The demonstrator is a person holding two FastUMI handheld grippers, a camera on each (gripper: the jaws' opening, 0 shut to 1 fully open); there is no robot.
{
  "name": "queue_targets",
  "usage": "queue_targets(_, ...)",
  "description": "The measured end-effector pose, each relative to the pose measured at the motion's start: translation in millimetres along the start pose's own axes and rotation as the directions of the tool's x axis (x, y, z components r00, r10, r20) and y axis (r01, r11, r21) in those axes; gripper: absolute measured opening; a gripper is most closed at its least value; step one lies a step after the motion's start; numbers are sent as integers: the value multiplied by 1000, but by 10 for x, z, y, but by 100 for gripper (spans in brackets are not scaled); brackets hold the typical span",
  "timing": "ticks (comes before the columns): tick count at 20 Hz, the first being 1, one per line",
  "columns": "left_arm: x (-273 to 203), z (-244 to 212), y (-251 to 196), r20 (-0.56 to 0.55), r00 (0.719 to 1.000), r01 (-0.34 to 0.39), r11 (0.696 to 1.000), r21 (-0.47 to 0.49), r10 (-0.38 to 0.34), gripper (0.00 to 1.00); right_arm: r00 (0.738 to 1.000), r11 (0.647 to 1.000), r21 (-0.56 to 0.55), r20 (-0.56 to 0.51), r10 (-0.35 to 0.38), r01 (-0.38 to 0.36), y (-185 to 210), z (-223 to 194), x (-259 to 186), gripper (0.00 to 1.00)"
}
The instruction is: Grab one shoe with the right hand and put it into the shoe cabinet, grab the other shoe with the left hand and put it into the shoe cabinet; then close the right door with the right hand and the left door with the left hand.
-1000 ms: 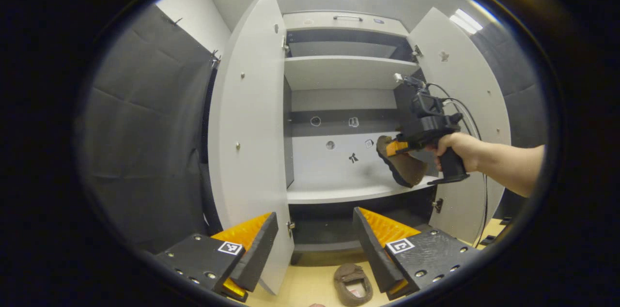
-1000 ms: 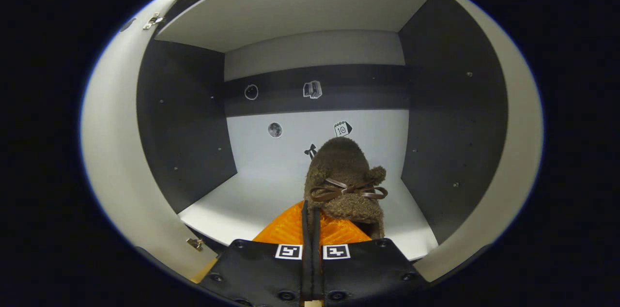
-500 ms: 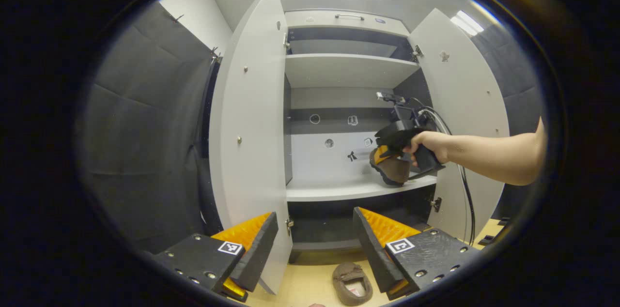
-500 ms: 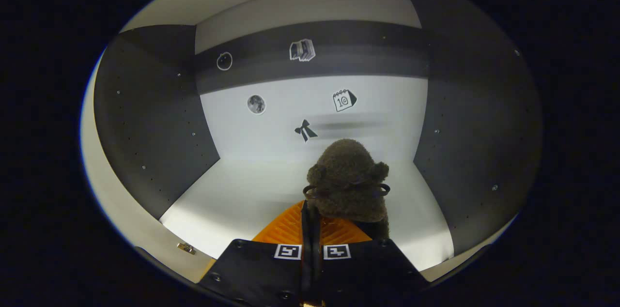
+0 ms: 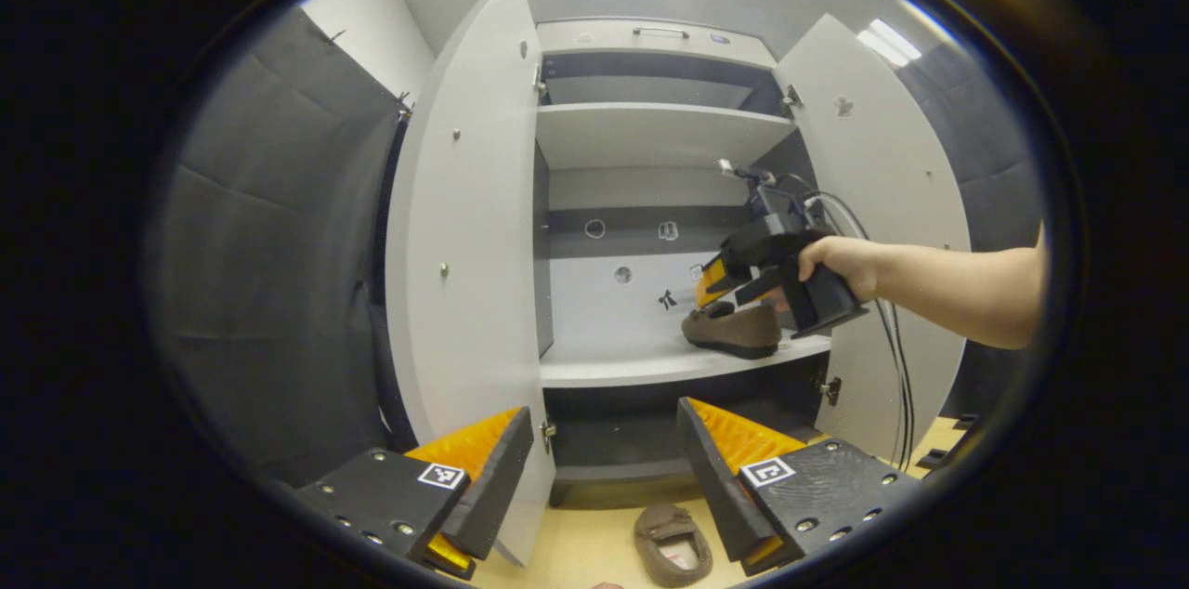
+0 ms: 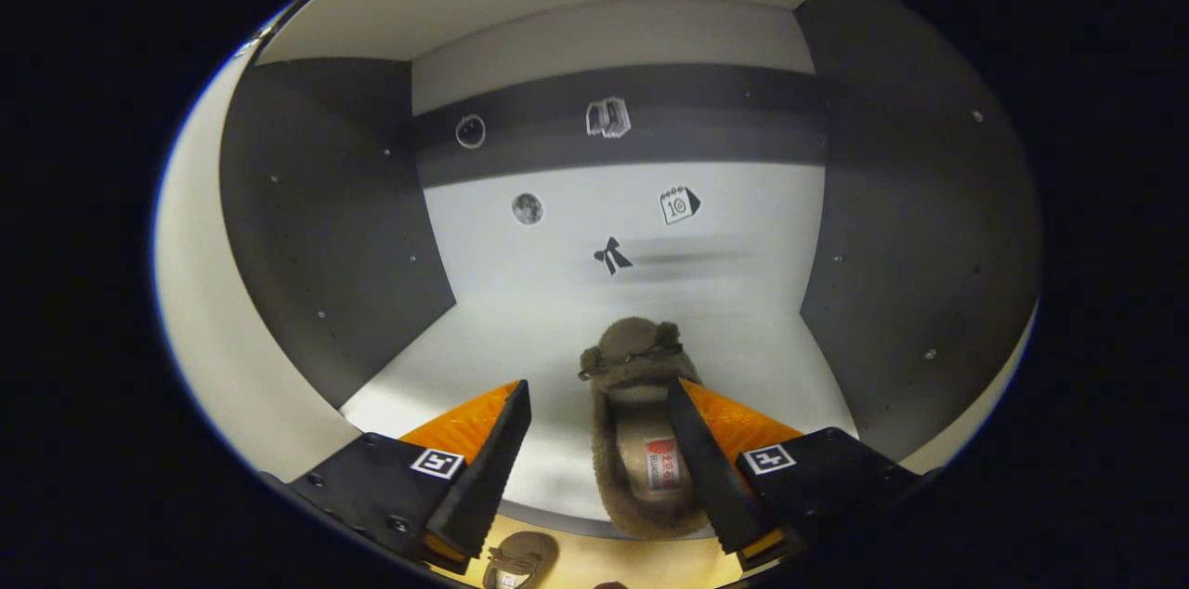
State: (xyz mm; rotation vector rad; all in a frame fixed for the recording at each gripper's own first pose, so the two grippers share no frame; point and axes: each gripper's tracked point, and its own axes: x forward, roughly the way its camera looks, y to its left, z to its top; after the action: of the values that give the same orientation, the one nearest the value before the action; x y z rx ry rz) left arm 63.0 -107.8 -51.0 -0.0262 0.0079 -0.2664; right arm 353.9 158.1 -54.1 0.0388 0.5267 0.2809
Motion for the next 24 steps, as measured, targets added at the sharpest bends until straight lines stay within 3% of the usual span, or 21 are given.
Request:
queue_targets(1, 15, -16, -17, -6, 1000, 7, 1000, 0, -7, 91, 999, 1000, -10, 43, 2, -2, 2, 66, -135, 98)
queue_targets(4, 61, -127, -84, -31, 999, 34, 999, -15, -35, 91, 989, 998, -53, 150, -10, 18, -12, 176, -515, 98)
queue_targets(5, 79, -163, -105, -40, 998, 41, 999, -20, -42, 99, 985, 998, -62, 174, -8, 19, -8, 170, -642, 97)
queue_targets(6, 128, -200, -125, -49, 998, 49, 999, -22, -50, 91, 980, 997, -71, 198, -8, 23, -15, 159, -755, 97)
queue_targets(7, 159, -240, -137, -61, 997, 55, 998, -20, -56, 91, 974, 996, -84, 228, -14, 35, -42, 149, -872, 97)
queue_targets(8, 194, -299, -149, -72, 995, 62, 998, -18, -63, 99, 965, 993, -100, 261, -29, 57, -82, 139, -982, 94)
queue_targets(9, 233, -360, -162, -87, 994, 71, 997, -14, -72, 99, 955, 990, -117, 293, -42, 79, -115, 113, -1084, 97)
queue_targets(10, 267, -461, -177, -106, 991, 80, 997, -9, -80, 91, 946, 986, -131, 319, -52, 99, -143, 81, -1180, 94)
queue_targets(12, 327, -671, -201, -155, 983, 95, 995, 0, -94, 91, 935, 982, -144, 347, -66, 123, -174, -57, -1367, 94)
queue_targets(13, 349, -786, -221, -181, 978, 103, 995, -1, -101, 99, 932, 981, -143, 354, -71, 129, -187, -134, -1429, 94)
queue_targets(14, 353, -895, -243, -205, 973, 110, 994, -5, -108, 99, 927, 980, -140, 365, -81, 140, -207, -206, -1499, 95)
queue_targets(15, 363, -1009, -264, -228, 967, 118, 993, -10, -117, 91, 920, 978, -145, 381, -87, 152, -226, -274, -1580, 98)
queue_targets(18, 371, -1388, -359, -295, 944, 145, 989, -21, -145, 91, 906, 970, -162, 410, -103, 183, -236, -516, -1785, 98)
queue_targets(24, 348, -2175, -469, -438, 880, 184, 982, -37, -181, 91, 914, 971, -161, 393, -102, 178, -159, -945, -2059, 98)
